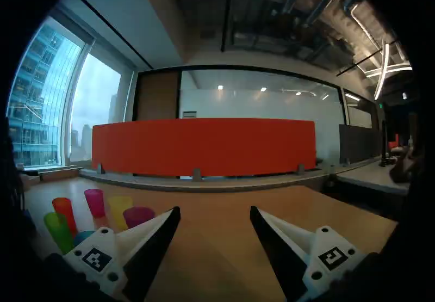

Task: Pour water

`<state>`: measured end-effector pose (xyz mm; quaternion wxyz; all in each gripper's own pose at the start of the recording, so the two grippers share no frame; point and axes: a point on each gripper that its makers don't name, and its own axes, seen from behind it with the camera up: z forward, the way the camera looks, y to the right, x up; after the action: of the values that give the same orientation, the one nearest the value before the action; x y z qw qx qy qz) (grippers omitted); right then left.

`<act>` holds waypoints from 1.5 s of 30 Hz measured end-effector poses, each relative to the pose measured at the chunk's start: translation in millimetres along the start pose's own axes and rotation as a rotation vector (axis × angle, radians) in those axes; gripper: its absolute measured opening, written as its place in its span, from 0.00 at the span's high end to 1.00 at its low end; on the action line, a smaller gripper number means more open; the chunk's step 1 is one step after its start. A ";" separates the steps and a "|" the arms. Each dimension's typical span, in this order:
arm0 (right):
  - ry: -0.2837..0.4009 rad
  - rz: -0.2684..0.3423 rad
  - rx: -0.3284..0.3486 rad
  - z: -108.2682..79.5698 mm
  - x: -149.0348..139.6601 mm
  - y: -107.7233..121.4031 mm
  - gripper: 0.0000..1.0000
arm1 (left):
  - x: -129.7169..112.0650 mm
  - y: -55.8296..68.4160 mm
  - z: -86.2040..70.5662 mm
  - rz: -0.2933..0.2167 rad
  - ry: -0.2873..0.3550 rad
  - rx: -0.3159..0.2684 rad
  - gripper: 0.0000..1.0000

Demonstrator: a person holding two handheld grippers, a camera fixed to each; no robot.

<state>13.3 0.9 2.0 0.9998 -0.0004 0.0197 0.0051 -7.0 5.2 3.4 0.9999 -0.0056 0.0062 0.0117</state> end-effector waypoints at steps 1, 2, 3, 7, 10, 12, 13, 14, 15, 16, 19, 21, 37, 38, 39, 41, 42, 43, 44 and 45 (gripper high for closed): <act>-0.002 0.001 -0.001 0.3 -1.0 0.6 0.01 | 0.1 0.0 0.0 0.000 0.000 0.000 0.09; -0.003 0.002 -0.001 0.5 -1.9 1.1 0.01 | 0.2 0.0 0.1 0.000 0.000 0.000 0.09; -0.004 0.002 -0.002 0.7 -2.8 1.5 0.01 | 0.4 0.0 0.1 0.000 0.000 0.000 0.09; -0.006 -0.001 -0.004 0.4 -4.5 1.9 0.01 | 0.5 0.0 0.0 0.000 0.000 0.000 0.09; -0.011 -0.005 -0.003 -0.8 -5.7 1.2 0.01 | 0.1 0.2 -0.1 0.000 0.000 0.000 0.09; -0.016 -0.007 -0.002 -1.7 -7.1 0.7 0.01 | 0.0 0.3 -0.2 0.000 0.000 0.000 0.09; -0.019 -0.008 -0.002 -1.7 -8.1 0.4 0.01 | 0.0 0.4 -0.2 0.000 0.000 0.000 0.09; -0.022 -0.010 -0.001 -1.7 -9.0 0.2 0.01 | 0.0 0.4 -0.1 0.000 0.000 0.000 0.09; -0.023 -0.011 0.000 -1.8 -9.5 -0.1 0.01 | 0.0 0.4 -0.1 0.000 0.000 0.000 0.09; -0.023 -0.011 0.000 -1.8 -9.6 -0.3 0.01 | 0.0 0.4 -0.1 0.000 0.000 0.000 0.09; -0.026 -0.012 0.002 -1.8 -11.0 -0.9 0.01 | 0.1 0.3 -0.2 0.000 0.000 0.000 0.09; -0.031 -0.011 0.003 -1.8 -12.2 -0.8 0.01 | 0.1 0.2 -0.3 0.000 0.000 0.000 0.09; -0.040 -0.010 -0.003 -1.6 -12.1 1.2 0.01 | 0.4 0.7 -0.2 0.000 0.000 0.000 0.09; -0.040 -0.010 -0.003 -1.5 -12.1 1.1 0.01 | 0.3 0.8 -0.3 0.000 0.000 0.000 0.09; -0.040 -0.010 -0.003 -1.5 -12.0 1.1 0.01 | 0.2 0.9 -0.3 0.000 0.000 0.000 0.09; -0.040 -0.010 -0.003 -1.5 -11.8 1.1 0.01 | 0.1 0.9 -0.2 0.000 0.000 0.000 0.09; -0.040 -0.010 -0.003 -1.5 -11.7 1.0 0.01 | 0.1 0.9 -0.2 0.000 0.000 0.000 0.09; -0.040 -0.011 -0.003 -1.6 -11.6 0.9 0.01 | 0.1 0.9 -0.2 0.000 0.000 0.000 0.09; -0.040 -0.011 -0.003 -1.7 -11.5 0.8 0.01 | 0.2 0.8 -0.2 0.000 0.000 0.000 0.09; -0.040 -0.011 -0.003 -1.7 -11.5 0.7 0.01 | 0.2 0.8 -0.2 0.000 0.000 0.000 0.09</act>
<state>1.7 1.5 0.8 1.0000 -0.0019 -0.0001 -0.0002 -6.8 6.0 3.2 0.9999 -0.0057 0.0063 0.0117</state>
